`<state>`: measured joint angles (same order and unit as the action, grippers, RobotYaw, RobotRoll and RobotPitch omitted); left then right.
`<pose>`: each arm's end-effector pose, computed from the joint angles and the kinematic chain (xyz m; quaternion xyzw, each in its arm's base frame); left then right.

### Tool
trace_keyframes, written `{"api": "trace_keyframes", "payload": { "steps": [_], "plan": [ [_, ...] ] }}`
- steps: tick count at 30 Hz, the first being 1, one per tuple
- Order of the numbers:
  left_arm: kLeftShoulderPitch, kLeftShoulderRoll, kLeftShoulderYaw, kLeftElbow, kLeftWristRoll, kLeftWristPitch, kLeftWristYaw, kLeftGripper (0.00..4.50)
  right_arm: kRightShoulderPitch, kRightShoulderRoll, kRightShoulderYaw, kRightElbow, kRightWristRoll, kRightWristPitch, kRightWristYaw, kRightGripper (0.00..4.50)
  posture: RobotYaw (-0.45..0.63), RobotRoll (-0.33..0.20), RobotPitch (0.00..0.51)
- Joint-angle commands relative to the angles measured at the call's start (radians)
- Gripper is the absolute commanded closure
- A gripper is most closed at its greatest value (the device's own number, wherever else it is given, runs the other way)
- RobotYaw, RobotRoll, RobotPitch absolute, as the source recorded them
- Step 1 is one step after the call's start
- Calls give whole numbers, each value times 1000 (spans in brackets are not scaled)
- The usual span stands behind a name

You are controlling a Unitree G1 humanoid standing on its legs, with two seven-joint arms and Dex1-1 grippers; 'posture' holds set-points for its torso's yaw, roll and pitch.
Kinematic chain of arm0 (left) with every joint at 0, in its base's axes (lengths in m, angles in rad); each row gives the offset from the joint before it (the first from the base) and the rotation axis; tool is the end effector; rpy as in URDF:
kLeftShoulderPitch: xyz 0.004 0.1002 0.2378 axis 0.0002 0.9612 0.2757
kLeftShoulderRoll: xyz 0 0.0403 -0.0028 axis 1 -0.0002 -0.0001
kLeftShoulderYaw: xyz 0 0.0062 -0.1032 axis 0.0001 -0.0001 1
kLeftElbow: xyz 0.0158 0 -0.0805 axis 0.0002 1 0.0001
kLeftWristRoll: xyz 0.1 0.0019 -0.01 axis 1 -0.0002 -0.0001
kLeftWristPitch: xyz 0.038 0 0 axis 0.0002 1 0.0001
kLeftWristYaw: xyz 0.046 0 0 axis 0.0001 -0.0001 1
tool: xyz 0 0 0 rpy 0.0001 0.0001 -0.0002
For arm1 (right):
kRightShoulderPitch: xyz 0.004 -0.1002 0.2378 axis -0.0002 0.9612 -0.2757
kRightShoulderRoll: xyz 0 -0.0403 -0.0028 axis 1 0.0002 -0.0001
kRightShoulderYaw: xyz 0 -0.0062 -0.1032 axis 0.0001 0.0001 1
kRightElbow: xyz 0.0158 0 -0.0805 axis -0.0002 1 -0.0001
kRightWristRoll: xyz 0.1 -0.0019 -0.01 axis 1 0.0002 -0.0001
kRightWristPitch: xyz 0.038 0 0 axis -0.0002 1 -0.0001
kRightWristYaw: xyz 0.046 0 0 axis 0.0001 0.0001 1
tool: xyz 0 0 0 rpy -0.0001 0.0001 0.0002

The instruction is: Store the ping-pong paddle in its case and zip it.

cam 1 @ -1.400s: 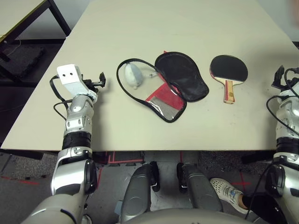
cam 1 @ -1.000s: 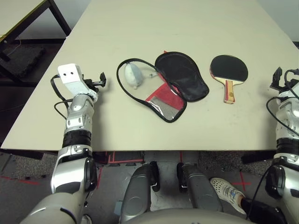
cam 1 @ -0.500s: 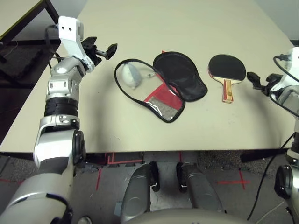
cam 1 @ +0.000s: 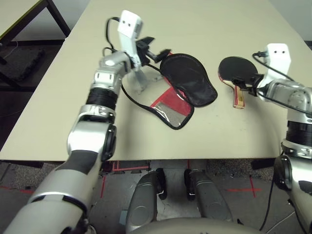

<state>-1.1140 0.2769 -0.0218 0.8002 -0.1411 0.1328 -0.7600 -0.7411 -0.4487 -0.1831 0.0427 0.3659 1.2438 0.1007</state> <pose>0.3678 0.1488 0.2190 0.1050 -0.0502 -0.4003 0.9090 0.2934 -0.2169 0.1980 0.0103 0.2448 0.0469 0.9684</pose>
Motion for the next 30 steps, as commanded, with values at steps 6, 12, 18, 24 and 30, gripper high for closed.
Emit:
{"api": "trace_keyframes", "payload": {
  "steps": [6,12,18,24,30],
  "plan": [
    [66,-48,-32,-101,6,45,-3,0,37,31,16,44,-80,-24,-29,34,-138,0,194],
    [93,-54,-35,-154,7,73,4,0,32,48,16,106,-115,-64,-25,181,-129,0,191],
    [97,-50,-32,-168,7,84,8,0,25,71,17,142,-143,-74,-32,1828,-124,0,189],
    [112,-49,-30,-193,3,101,13,0,15,73,5,178,-175,-109,-48,3380,-123,0,188],
    [107,-39,-6,-216,-11,120,40,0,-50,75,41,191,-186,-177,-13,3378,-123,0,185]
  ]
}}
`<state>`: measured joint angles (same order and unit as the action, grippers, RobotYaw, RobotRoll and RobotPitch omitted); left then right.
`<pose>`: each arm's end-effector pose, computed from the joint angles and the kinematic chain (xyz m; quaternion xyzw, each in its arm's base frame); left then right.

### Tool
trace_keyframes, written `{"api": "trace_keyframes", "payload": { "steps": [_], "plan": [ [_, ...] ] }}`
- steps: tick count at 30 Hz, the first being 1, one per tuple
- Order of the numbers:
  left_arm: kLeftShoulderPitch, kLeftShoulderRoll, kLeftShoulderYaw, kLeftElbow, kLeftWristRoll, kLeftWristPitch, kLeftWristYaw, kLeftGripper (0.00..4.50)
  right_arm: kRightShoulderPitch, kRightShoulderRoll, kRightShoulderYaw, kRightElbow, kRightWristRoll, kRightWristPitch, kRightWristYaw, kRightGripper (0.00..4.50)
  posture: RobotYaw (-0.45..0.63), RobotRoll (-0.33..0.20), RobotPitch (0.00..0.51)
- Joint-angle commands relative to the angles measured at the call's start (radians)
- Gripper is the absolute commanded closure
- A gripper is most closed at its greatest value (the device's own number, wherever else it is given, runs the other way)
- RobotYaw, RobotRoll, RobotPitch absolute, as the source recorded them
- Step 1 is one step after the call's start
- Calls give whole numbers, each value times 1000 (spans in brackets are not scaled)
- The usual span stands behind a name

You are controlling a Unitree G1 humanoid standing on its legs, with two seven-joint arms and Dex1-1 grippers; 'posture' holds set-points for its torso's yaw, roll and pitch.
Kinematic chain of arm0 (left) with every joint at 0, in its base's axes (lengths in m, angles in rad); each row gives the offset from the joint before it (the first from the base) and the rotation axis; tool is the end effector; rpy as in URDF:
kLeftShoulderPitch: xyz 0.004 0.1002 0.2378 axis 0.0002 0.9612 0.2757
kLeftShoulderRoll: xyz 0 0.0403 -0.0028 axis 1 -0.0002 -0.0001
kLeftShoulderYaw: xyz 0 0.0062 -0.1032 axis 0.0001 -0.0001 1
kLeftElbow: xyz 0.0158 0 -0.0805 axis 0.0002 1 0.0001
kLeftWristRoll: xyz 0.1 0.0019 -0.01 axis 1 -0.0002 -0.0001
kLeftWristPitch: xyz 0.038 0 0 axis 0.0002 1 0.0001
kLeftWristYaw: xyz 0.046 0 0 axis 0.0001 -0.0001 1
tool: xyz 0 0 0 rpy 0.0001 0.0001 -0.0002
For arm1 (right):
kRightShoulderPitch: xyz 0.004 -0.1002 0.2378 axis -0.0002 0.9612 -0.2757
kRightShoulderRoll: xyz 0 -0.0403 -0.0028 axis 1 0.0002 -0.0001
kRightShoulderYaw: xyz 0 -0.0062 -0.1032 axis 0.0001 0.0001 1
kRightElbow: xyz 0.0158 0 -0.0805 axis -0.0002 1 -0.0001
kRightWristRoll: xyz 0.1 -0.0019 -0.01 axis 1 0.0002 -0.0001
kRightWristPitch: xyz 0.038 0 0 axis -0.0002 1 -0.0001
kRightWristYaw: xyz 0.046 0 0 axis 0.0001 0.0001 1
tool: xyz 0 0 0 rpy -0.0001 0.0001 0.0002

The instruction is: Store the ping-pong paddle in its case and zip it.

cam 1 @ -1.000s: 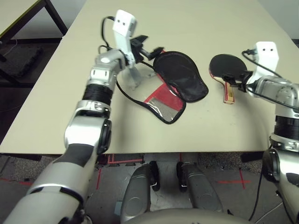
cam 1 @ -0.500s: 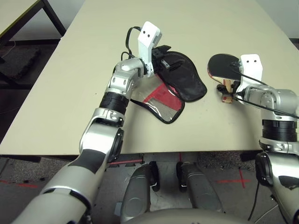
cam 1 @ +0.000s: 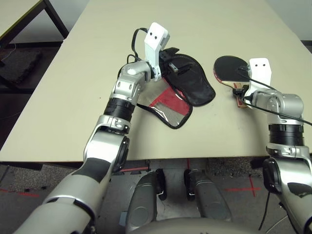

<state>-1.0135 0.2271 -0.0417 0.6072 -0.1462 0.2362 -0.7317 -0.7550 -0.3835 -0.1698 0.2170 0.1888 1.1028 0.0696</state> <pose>0.3556 0.1319 0.2077 0.0925 -0.0439 -0.4180 0.9027 0.3091 -0.2152 0.1744 -0.0155 0.2598 -0.0214 0.9653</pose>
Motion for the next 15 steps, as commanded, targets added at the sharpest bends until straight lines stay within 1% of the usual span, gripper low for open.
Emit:
{"api": "trace_keyframes", "payload": {
  "steps": [1,7,10,15],
  "plan": [
    [5,15,19,-25,-8,21,17,0,-51,14,34,19,-10,-41,25,3378,-123,0,185],
    [0,68,53,-22,-16,29,45,0,-166,56,80,67,-9,-54,67,3378,-109,0,173],
    [3,123,79,-17,-13,30,60,0,-234,107,115,108,-3,-49,92,3378,-97,0,170],
    [13,192,111,-13,-13,41,80,0,-277,161,170,195,-19,-83,138,3378,-85,0,170]
  ]
}}
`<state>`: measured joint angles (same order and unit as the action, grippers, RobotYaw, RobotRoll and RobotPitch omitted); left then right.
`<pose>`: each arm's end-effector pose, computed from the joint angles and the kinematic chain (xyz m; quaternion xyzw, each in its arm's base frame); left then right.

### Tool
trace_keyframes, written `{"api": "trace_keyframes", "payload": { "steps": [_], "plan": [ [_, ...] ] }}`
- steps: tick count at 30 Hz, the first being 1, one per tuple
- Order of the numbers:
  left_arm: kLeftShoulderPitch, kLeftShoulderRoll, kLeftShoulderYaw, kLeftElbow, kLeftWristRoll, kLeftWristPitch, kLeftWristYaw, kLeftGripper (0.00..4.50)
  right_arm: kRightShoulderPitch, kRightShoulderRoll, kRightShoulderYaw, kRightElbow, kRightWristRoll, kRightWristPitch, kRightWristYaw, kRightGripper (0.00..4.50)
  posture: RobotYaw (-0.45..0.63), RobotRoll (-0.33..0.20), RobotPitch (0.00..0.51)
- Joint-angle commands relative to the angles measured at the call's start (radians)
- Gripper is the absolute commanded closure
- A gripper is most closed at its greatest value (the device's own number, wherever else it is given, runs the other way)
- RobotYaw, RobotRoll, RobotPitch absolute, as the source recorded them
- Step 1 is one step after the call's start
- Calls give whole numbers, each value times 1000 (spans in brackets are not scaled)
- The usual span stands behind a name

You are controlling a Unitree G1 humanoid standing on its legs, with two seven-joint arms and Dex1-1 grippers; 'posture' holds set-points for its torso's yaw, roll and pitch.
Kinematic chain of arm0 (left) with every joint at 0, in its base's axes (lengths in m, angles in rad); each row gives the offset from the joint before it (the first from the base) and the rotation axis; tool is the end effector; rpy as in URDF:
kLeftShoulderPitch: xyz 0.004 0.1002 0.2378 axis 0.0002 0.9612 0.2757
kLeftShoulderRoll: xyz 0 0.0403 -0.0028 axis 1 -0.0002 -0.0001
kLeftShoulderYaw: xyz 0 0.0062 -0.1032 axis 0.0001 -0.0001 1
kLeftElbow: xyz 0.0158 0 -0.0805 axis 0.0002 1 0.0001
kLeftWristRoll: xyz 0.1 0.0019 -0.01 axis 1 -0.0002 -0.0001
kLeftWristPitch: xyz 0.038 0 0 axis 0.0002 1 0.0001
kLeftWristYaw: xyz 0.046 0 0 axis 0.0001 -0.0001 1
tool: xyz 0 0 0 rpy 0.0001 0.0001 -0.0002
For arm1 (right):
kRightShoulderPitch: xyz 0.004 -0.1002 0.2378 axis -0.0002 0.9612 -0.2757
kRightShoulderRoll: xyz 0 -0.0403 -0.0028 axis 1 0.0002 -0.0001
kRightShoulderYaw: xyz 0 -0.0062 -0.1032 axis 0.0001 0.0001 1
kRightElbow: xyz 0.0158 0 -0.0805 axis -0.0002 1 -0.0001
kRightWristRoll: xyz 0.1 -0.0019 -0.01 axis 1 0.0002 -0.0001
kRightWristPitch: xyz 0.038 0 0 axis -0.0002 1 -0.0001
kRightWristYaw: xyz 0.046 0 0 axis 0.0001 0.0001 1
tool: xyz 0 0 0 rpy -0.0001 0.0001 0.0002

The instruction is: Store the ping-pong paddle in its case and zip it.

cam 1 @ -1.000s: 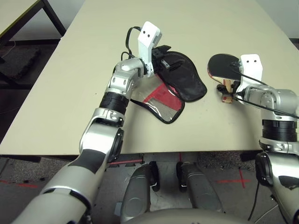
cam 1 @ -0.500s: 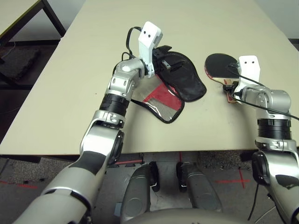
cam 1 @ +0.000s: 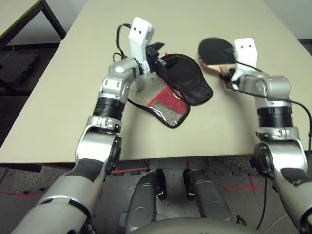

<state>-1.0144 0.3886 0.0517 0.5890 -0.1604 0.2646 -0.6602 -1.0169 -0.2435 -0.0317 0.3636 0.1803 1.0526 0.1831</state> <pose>0.3523 0.1914 0.2287 0.1003 -0.0599 -0.3033 0.9457 0.3380 -0.1410 0.2164 -0.0372 0.2100 0.1399 0.9669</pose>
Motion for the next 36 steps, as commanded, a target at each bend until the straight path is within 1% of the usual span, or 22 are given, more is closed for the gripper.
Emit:
{"api": "trace_keyframes", "payload": {
  "steps": [1,7,13,17,25,36],
  "plan": [
    [17,43,23,7,3,12,12,0,-21,29,44,71,-15,-46,33,3378,-57,0,169],
    [53,95,55,-29,-5,30,41,0,-38,64,80,160,-40,-100,67,3378,-27,0,173],
    [91,124,89,-85,-19,61,71,0,-15,74,93,138,-49,-82,85,3378,-9,0,175],
    [94,134,106,-81,-21,65,87,0,10,71,106,94,-47,-49,95,3378,-15,0,177],
    [76,136,104,-51,-25,52,97,0,59,51,123,16,-53,1,103,3378,-29,0,179],
    [71,128,103,-27,-26,37,105,0,68,32,130,-23,-53,32,109,3378,-39,0,179]
  ]
}}
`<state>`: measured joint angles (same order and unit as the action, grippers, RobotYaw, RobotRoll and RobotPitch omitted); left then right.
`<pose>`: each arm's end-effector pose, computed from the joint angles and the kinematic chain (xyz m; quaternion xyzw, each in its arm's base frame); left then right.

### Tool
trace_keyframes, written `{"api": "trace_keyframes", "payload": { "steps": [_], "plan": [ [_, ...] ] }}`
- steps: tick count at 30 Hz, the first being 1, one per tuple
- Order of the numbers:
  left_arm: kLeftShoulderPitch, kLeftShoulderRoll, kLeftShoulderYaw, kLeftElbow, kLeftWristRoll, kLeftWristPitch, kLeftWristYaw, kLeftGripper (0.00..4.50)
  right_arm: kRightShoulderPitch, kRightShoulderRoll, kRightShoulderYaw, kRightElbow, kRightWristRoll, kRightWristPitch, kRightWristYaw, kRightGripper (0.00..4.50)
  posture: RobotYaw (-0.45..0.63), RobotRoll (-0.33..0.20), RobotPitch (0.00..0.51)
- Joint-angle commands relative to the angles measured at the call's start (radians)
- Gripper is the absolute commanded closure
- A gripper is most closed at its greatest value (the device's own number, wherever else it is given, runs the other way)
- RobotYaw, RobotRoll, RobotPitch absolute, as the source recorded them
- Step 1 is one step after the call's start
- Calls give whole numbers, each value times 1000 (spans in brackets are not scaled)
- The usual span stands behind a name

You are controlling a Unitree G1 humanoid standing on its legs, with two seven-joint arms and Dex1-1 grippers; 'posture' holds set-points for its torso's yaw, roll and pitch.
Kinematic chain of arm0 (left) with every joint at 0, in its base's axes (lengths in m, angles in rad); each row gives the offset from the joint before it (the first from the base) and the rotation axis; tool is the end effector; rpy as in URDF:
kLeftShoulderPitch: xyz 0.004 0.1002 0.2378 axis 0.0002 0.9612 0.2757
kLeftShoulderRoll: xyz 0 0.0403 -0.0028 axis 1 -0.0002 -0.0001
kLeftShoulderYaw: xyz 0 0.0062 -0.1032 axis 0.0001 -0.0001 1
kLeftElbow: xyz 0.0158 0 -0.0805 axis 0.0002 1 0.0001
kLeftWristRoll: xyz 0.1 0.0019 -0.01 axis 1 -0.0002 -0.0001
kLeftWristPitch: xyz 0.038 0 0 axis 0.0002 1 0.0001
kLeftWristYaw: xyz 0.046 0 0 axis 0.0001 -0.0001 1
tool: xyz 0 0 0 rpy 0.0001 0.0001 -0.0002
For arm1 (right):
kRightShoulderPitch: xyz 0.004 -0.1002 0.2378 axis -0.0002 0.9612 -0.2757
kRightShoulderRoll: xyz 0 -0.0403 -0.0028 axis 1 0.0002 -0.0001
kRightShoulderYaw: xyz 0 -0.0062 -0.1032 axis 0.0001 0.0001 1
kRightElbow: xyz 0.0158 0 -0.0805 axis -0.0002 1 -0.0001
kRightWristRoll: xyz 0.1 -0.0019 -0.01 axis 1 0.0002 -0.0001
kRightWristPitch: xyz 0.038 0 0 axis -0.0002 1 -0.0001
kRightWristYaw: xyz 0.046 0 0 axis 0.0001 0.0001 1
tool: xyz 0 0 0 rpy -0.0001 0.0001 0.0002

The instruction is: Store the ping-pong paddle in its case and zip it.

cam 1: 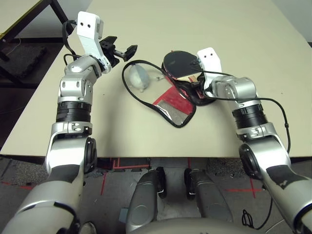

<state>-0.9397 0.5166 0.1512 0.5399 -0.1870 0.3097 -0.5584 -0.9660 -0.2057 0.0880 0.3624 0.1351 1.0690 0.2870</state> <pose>0.3362 0.2445 0.2300 0.0866 -0.0576 -0.1812 0.9779 0.3339 -0.1201 0.1921 -0.0814 0.2574 0.2037 0.9411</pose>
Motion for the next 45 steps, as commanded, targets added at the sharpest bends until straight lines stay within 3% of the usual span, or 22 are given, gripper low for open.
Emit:
{"api": "trace_keyframes", "payload": {
  "steps": [1,17,23,28,36,41,45],
  "plan": [
    [-6,0,4,27,1,-11,4,0,19,-4,11,-28,-6,21,5,3378,-41,0,178],
    [-29,-3,2,76,0,-41,7,0,52,11,2,-65,-3,31,-9,3378,-53,0,178],
    [1,44,19,83,4,-39,-1,0,70,10,-38,-121,30,-5,10,1462,-43,0,181],
    [119,141,30,42,3,-23,-48,0,81,-54,-92,-214,82,-49,86,13,-42,0,184],
    [393,270,1,-205,-55,158,-219,0,103,-237,-144,-280,109,-50,176,13,-34,0,190],
    [493,256,-93,-435,-117,313,-331,0,93,-285,-186,-237,99,-60,154,13,-40,0,188],
    [476,194,-180,-558,-166,413,-363,0,75,-294,-202,-202,90,-89,138,13,-48,0,192]
  ]
}}
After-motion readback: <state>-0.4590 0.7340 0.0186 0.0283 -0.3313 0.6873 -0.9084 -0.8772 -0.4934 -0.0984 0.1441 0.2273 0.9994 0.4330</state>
